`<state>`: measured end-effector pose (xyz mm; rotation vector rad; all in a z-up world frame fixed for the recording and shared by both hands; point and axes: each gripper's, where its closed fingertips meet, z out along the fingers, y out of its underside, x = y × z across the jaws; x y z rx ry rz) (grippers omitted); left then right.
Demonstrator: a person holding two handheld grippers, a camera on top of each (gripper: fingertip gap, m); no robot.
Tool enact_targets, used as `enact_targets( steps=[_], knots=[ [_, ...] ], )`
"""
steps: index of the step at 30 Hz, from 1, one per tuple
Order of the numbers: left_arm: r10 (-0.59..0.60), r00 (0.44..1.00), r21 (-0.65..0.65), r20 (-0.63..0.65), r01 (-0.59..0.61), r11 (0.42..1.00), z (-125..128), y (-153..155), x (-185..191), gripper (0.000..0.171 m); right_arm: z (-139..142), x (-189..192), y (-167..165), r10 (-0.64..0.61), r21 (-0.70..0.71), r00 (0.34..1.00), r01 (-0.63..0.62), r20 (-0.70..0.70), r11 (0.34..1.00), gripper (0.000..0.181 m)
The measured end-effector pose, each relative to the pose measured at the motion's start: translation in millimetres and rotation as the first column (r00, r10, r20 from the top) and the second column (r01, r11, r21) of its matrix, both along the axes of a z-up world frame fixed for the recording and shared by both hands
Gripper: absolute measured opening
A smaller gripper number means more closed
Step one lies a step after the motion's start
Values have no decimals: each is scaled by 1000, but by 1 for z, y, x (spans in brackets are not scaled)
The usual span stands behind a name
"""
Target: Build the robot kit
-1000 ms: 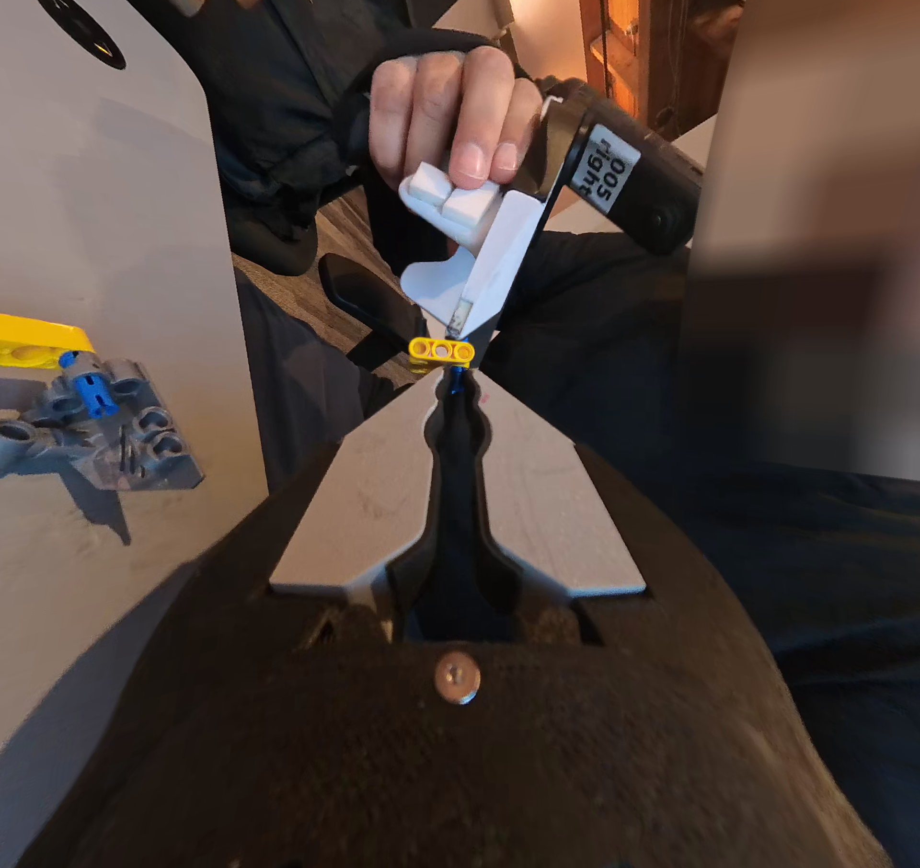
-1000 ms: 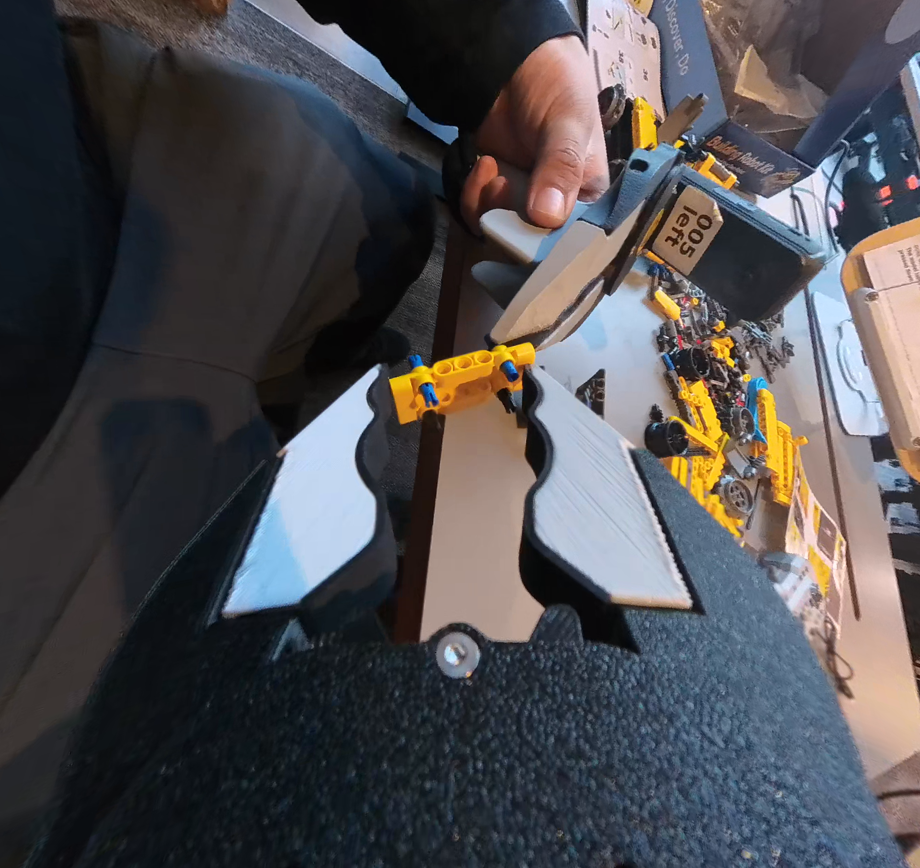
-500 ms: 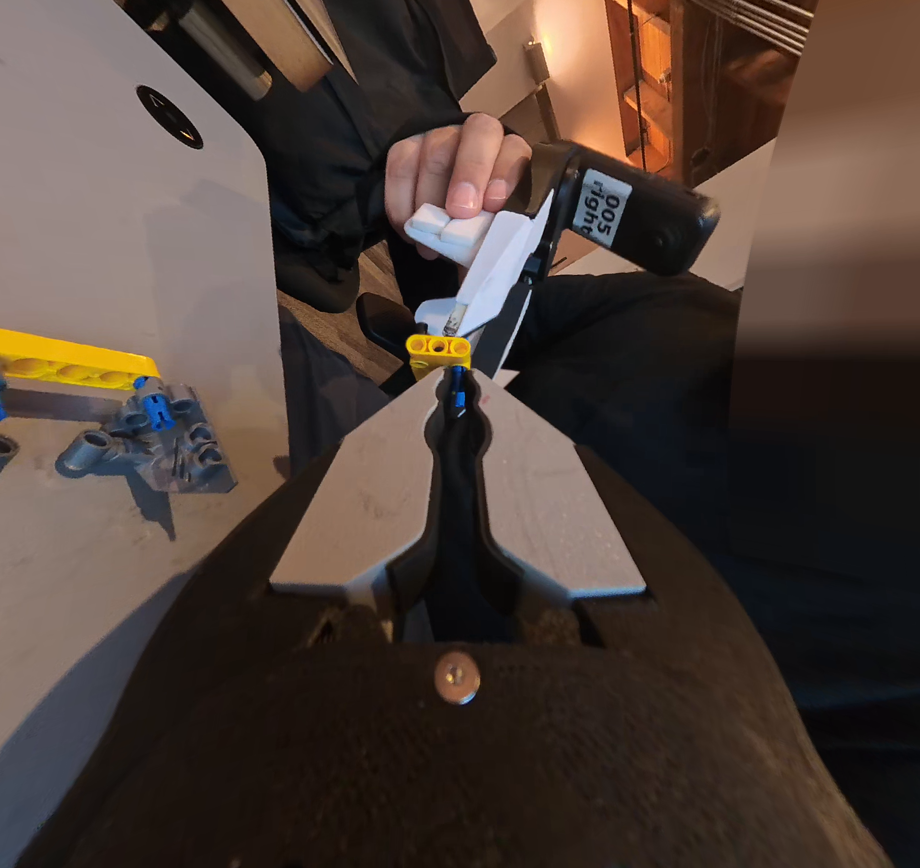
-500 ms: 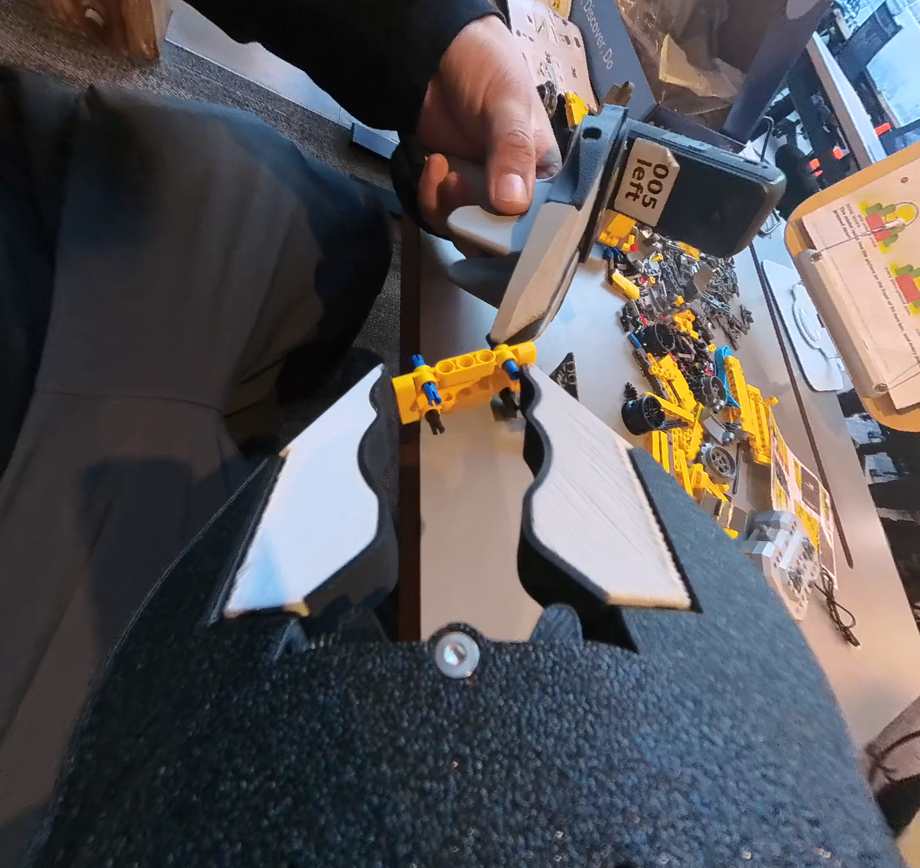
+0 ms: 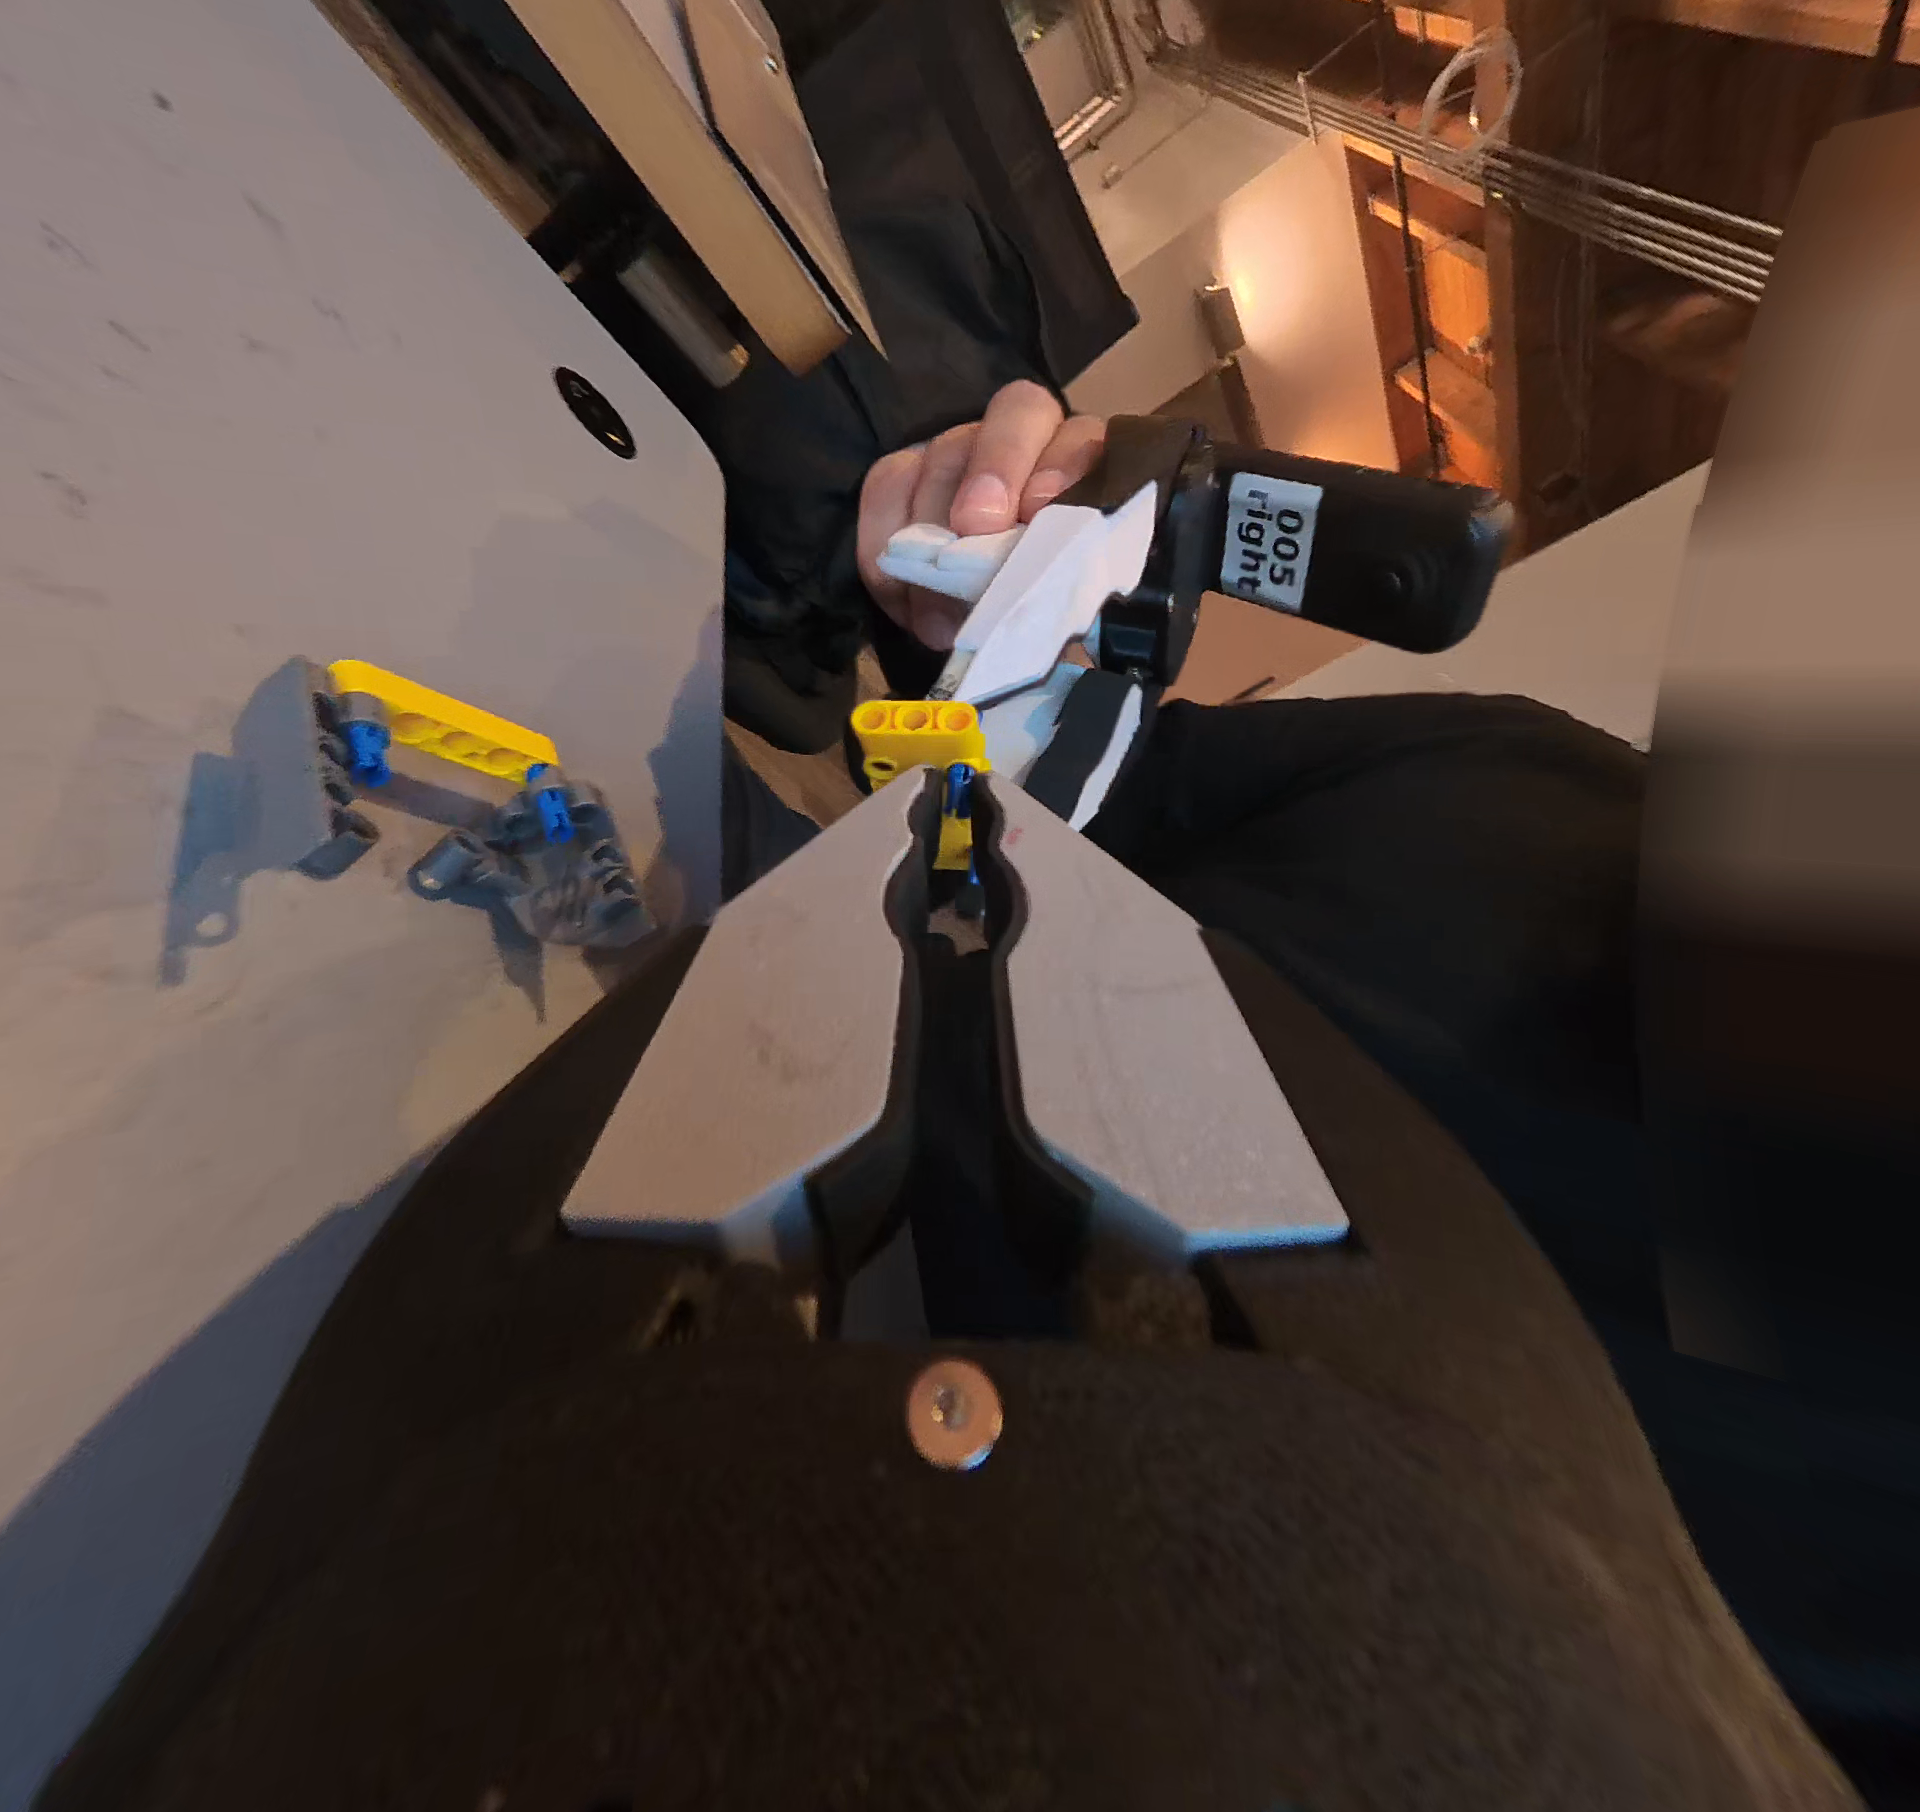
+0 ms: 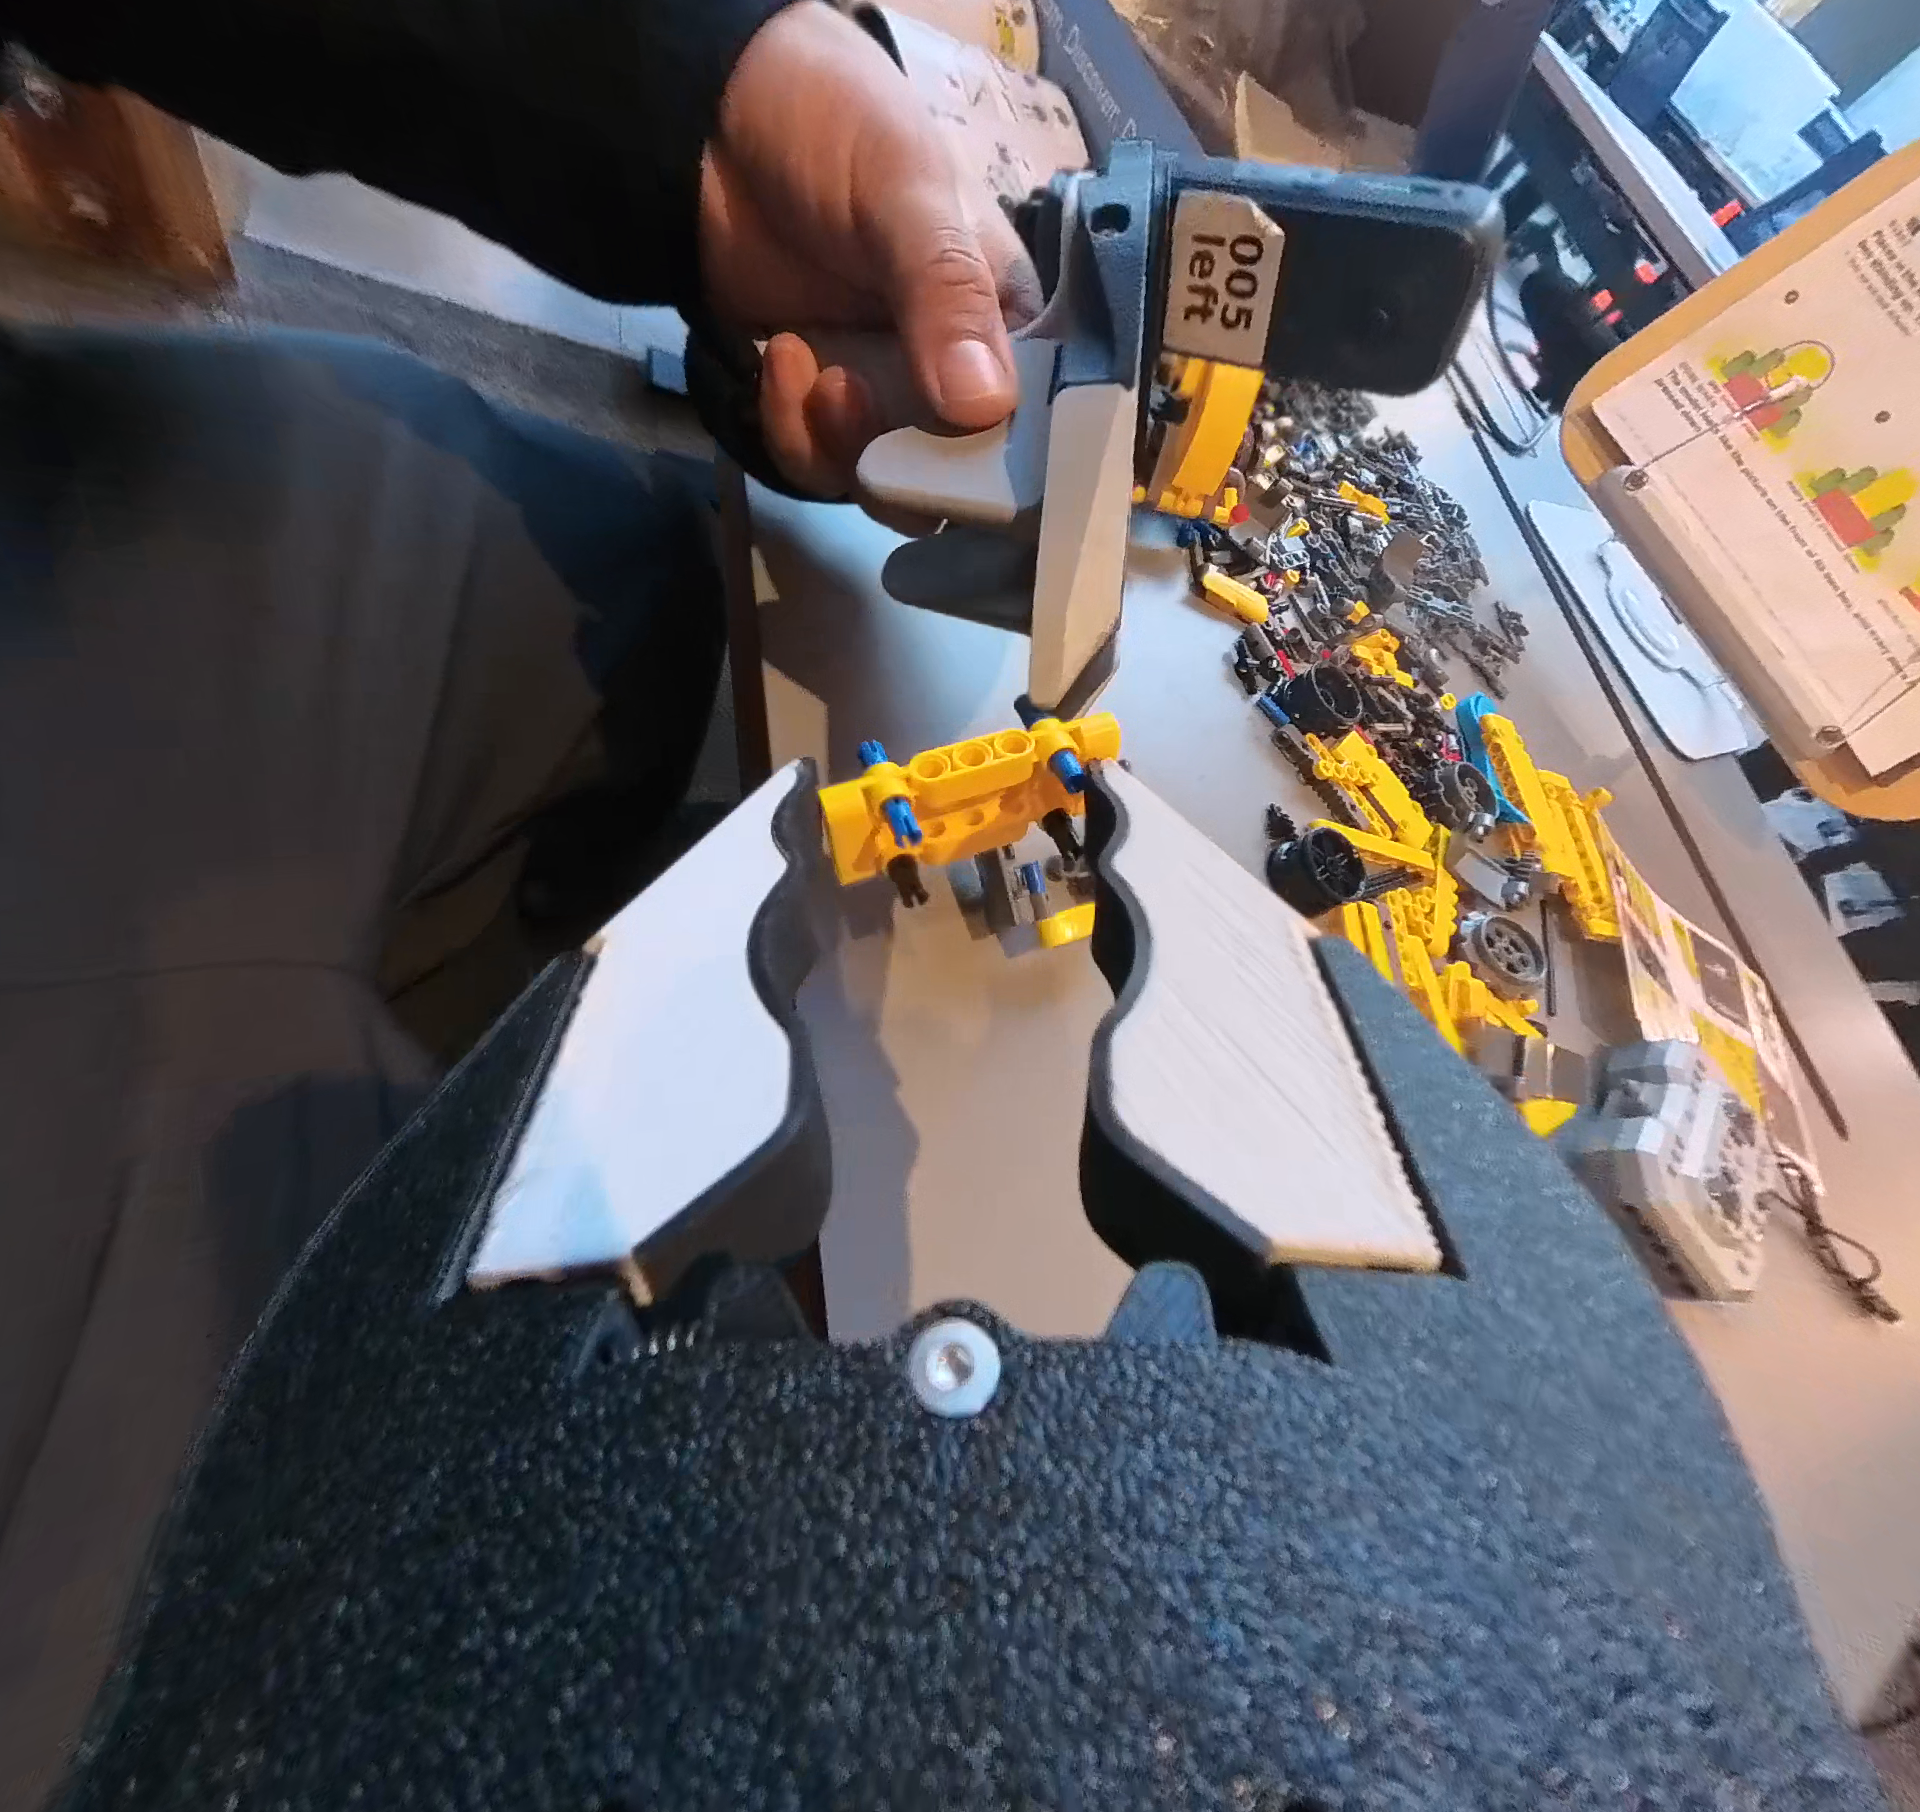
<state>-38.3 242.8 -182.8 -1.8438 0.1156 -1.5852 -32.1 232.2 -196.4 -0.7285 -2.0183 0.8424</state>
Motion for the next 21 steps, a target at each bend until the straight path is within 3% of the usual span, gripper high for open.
enact_targets(
  steps=[5,7,10,15,19,21],
  knots=[
    [93,993,-20,-72,-95,995,-6,4,-23,26,-1,-1,15,-45,-119,999,44,-4,992,51],
    [146,972,23,-182,-145,989,-7,7,-35,32,-5,-1,31,-82,-174,996,86,34,981,51],
    [228,825,153,-517,-173,973,-24,16,-42,59,-17,-2,54,-109,-242,986,137,129,961,51],
    [216,566,211,-796,-76,975,-50,30,-33,88,-36,-10,71,-89,-330,963,173,254,928,51],
    [163,409,167,-898,-28,986,-78,41,-36,91,-48,-15,71,-62,-331,954,163,295,929,51],
    [142,355,143,-924,-23,989,-88,43,-41,77,-50,-16,71,-54,-325,951,156,304,933,51]
  ],
)
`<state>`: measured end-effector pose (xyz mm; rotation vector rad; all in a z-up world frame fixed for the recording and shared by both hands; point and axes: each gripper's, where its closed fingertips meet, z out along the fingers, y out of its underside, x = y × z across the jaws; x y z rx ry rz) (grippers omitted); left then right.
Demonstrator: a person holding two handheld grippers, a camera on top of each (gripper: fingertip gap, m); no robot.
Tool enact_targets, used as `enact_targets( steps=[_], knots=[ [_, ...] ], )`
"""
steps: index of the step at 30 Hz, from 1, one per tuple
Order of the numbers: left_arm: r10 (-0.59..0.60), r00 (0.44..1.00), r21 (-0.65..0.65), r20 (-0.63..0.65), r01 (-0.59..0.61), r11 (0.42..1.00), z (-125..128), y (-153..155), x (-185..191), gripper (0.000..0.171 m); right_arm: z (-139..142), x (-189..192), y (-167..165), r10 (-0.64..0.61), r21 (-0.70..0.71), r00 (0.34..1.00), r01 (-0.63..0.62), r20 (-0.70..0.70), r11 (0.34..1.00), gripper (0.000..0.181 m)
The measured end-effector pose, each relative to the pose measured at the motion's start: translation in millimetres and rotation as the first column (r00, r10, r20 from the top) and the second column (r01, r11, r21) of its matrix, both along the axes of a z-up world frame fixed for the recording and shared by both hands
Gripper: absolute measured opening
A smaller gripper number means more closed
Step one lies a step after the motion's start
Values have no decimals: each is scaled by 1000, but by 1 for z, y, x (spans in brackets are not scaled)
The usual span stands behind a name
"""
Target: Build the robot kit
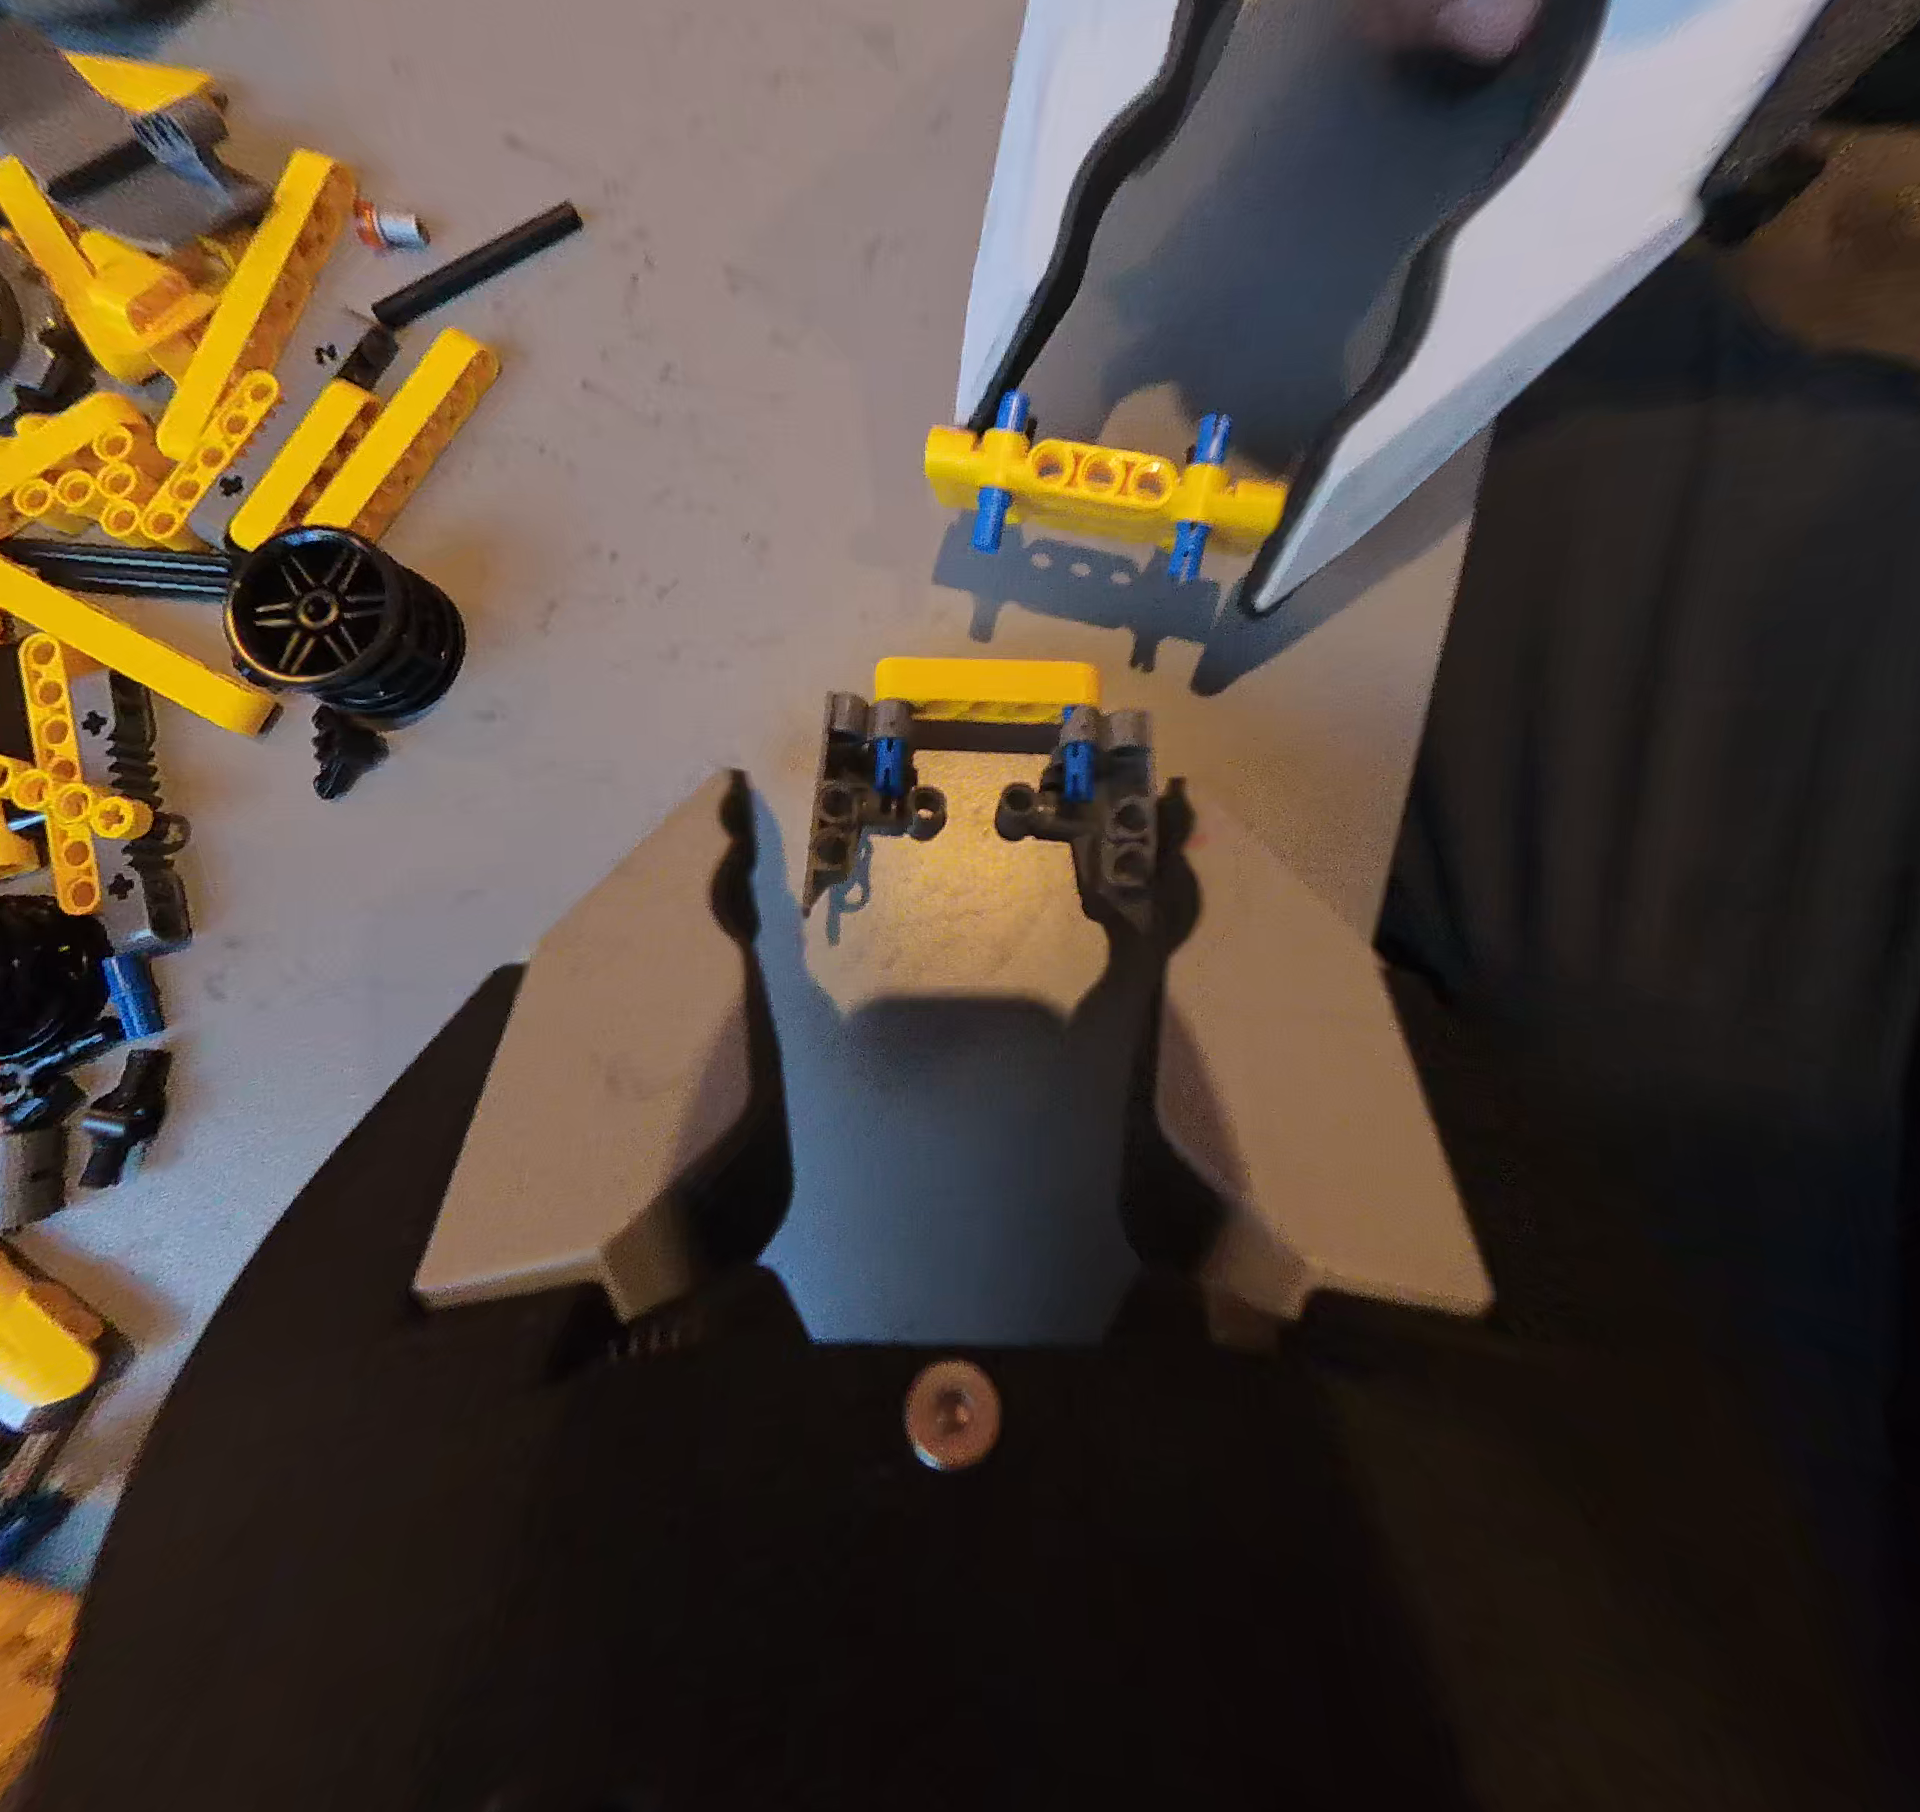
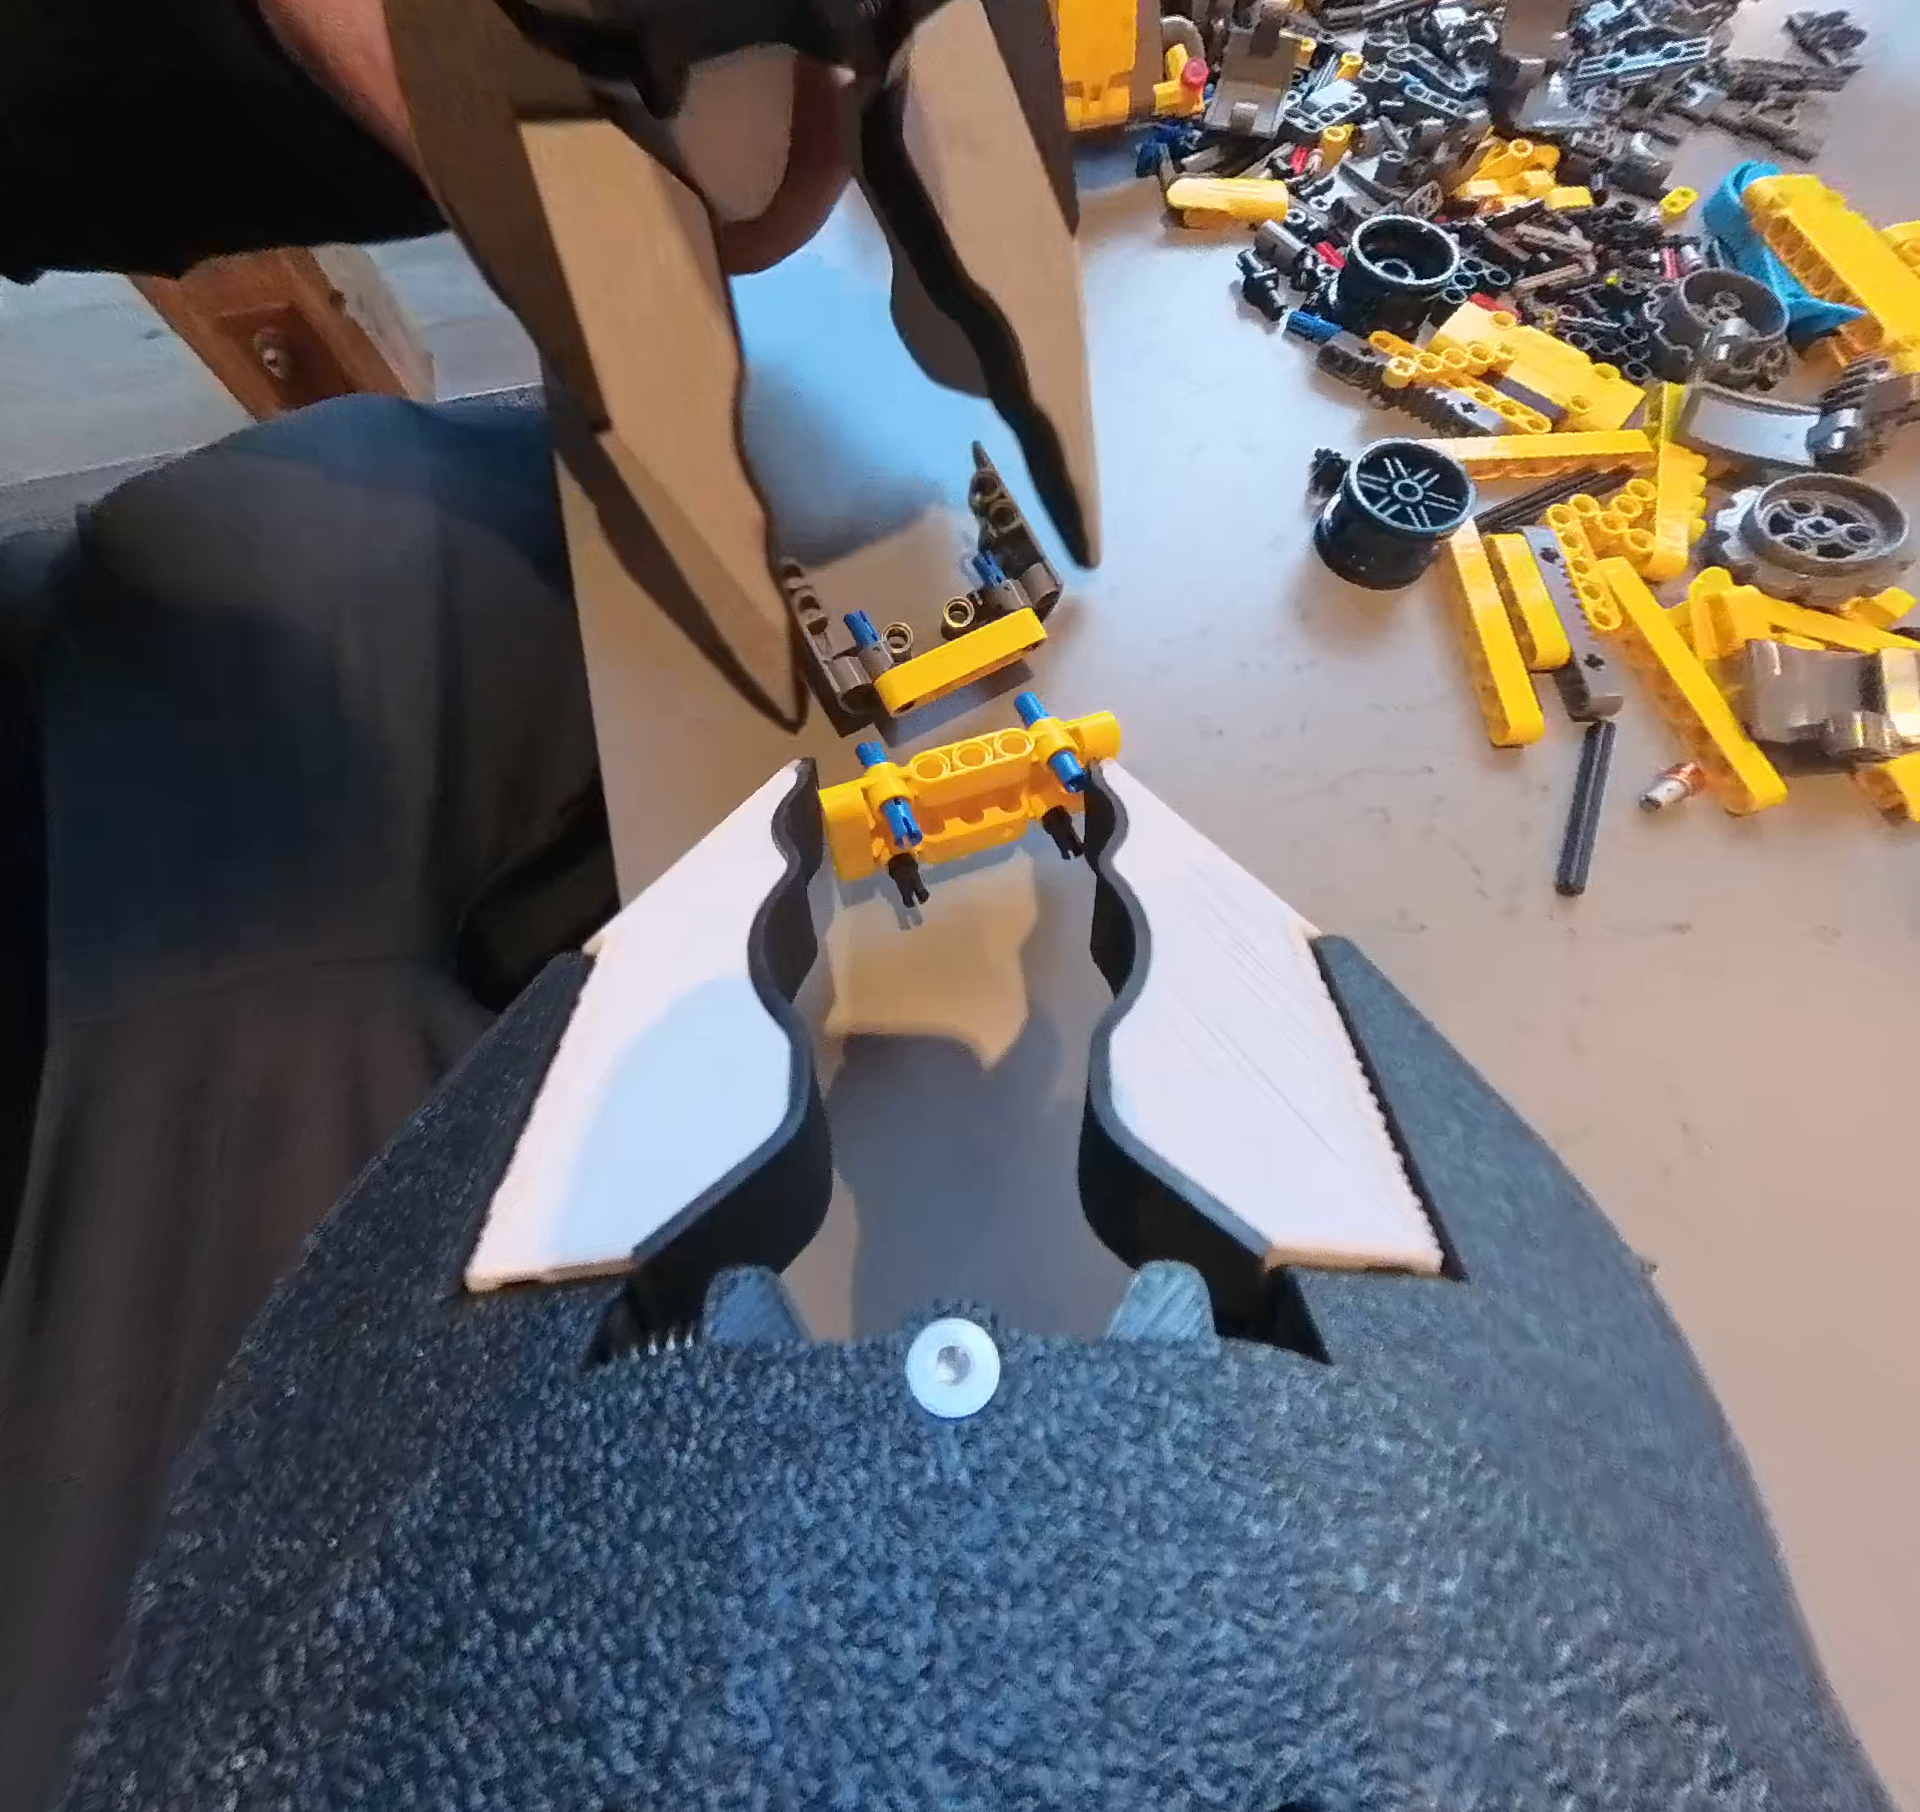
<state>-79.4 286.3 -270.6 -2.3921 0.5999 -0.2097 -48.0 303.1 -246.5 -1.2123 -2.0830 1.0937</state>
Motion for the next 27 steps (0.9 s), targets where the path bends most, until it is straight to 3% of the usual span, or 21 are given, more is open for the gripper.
enact_targets(
  steps=[2,11,13,16,20,24,27],
  knots=[
    [-21,1000,-13,14,21,1000,-3,-2,1,65,-2,-2,2,1,-6,1000,-1,17,1000,51],
    [-20,992,51,127,13,999,0,-19,-18,65,4,-10,-2,64,-163,997,-55,50,985,51],
    [-19,992,73,121,10,997,-1,-20,-18,65,18,-8,-14,152,-294,988,-139,23,946,51],
    [-14,998,87,68,8,996,-2,-20,-18,65,48,-5,-19,235,-530,970,-233,-65,815,50],
    [-7,998,91,67,1,996,-2,-21,-16,65,66,0,-11,235,-627,961,-274,-147,729,50],
    [-13,998,93,67,6,996,-2,-23,-16,65,61,-5,-7,198,-622,973,-228,-118,749,50],
    [-10,998,92,67,3,996,-2,-24,-17,65,44,-10,-7,163,-493,985,-170,-58,853,50]
  ],
)
